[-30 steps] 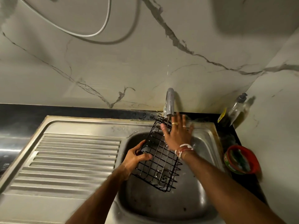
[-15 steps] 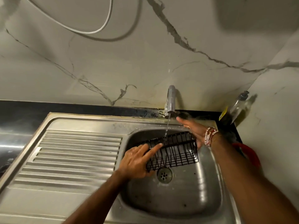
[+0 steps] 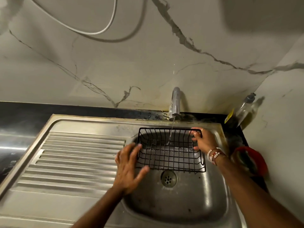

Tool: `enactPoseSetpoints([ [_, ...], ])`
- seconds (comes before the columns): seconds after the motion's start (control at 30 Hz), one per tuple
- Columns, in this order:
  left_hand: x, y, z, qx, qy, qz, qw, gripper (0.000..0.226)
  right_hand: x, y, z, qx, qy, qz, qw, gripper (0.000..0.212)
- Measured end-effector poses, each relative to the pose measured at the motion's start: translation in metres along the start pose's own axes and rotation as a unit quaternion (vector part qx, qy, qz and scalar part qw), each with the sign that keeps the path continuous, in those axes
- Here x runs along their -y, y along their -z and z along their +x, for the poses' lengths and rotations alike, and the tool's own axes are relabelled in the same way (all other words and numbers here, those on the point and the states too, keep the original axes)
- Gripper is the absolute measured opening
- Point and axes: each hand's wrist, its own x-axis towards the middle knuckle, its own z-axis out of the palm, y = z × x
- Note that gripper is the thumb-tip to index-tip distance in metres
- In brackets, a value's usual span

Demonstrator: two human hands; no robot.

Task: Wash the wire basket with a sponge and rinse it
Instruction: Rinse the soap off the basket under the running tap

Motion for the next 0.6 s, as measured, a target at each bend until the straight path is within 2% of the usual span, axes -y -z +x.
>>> enactPoseSetpoints([
  [0.03,0.001,-0.001,0.006,0.005,0.114,-0.108,0.988,0.076,0.0,0.001,0.002,-0.001,0.01,0.001,1.0,0.02],
  [0.1,0.001,0.003,0.021,0.029,0.281,-0.308,0.909,0.073,0.003,0.001,0.002,-0.003,0.024,0.01,1.0,0.022],
  [0.17,0.003,0.006,0.03,0.078,0.364,-0.431,0.822,0.07,0.01,-0.001,0.0,0.0,0.035,0.031,0.999,0.022],
  [0.2,0.004,0.007,0.033,0.1,0.38,-0.485,0.781,0.067,0.013,-0.003,0.0,0.004,0.038,0.043,0.998,0.022],
  [0.23,0.004,0.009,0.034,0.115,0.383,-0.52,0.755,0.063,0.015,-0.005,0.0,0.009,0.041,0.058,0.997,0.022],
  [0.3,0.002,0.011,0.037,0.118,0.372,-0.55,0.739,0.052,0.018,-0.008,0.003,0.014,0.04,0.079,0.996,0.021],
  [0.37,0.003,0.009,0.039,0.076,0.36,-0.56,0.742,0.043,0.019,-0.014,0.007,0.009,0.033,0.099,0.995,0.02],
  [0.47,0.009,0.011,0.04,0.009,0.349,-0.563,0.749,0.043,0.026,-0.025,0.009,0.019,0.009,0.165,0.986,0.026],
  [0.53,0.009,0.016,0.041,-0.014,0.346,-0.566,0.748,0.037,0.037,-0.029,0.008,0.045,0.013,0.15,0.988,0.04],
  [0.6,0.005,0.021,0.042,-0.029,0.341,-0.561,0.754,0.03,0.051,-0.03,0.007,0.068,0.027,0.073,0.995,0.067],
])
